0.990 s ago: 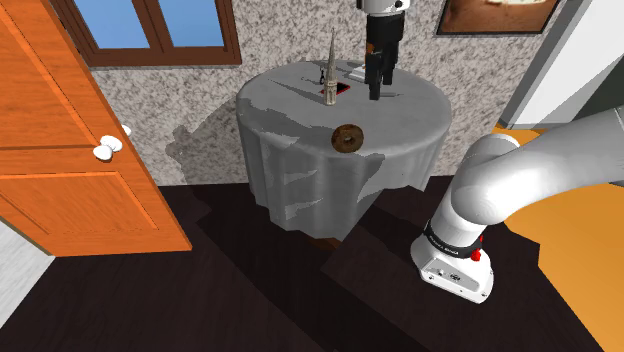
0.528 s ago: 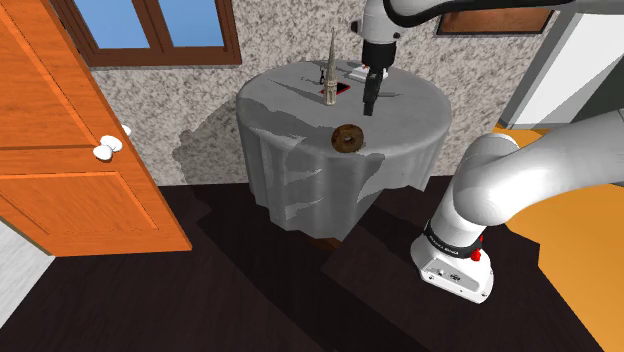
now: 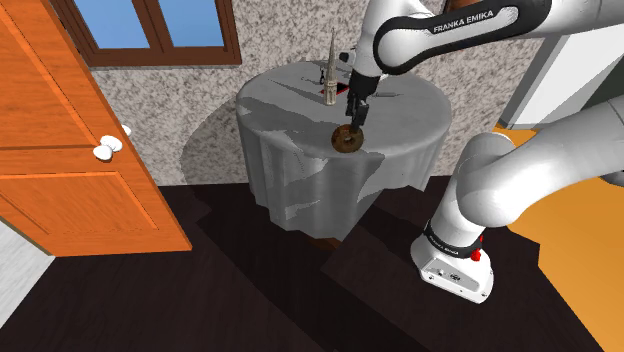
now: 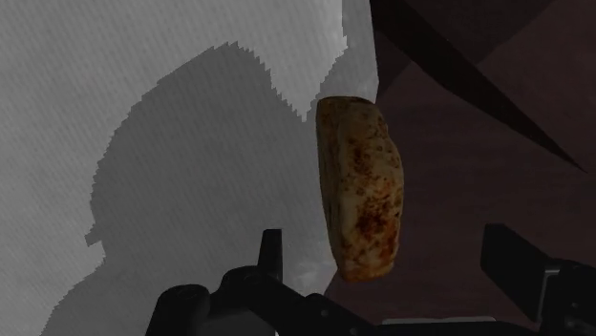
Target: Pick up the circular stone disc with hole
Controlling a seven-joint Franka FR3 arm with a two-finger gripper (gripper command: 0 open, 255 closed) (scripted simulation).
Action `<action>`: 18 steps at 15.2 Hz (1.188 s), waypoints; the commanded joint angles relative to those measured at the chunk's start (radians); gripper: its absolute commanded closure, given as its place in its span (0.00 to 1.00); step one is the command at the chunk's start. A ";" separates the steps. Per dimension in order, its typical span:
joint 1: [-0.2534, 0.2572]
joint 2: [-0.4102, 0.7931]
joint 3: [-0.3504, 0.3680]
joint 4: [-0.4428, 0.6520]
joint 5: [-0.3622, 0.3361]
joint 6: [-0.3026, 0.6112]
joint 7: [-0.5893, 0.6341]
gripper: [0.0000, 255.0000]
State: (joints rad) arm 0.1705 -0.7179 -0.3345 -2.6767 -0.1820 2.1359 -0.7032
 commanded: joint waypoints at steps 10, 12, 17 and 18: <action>0.008 0.062 -0.048 -0.089 -0.017 0.171 -0.045 1.00; 0.007 0.060 -0.048 -0.092 -0.018 0.171 -0.045 1.00; 0.008 0.062 -0.048 -0.091 -0.018 0.172 -0.045 1.00; 0.007 0.062 -0.049 -0.091 -0.018 0.172 -0.046 1.00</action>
State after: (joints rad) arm 0.1784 -0.6572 -0.3825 -2.7669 -0.1991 2.3082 -0.7487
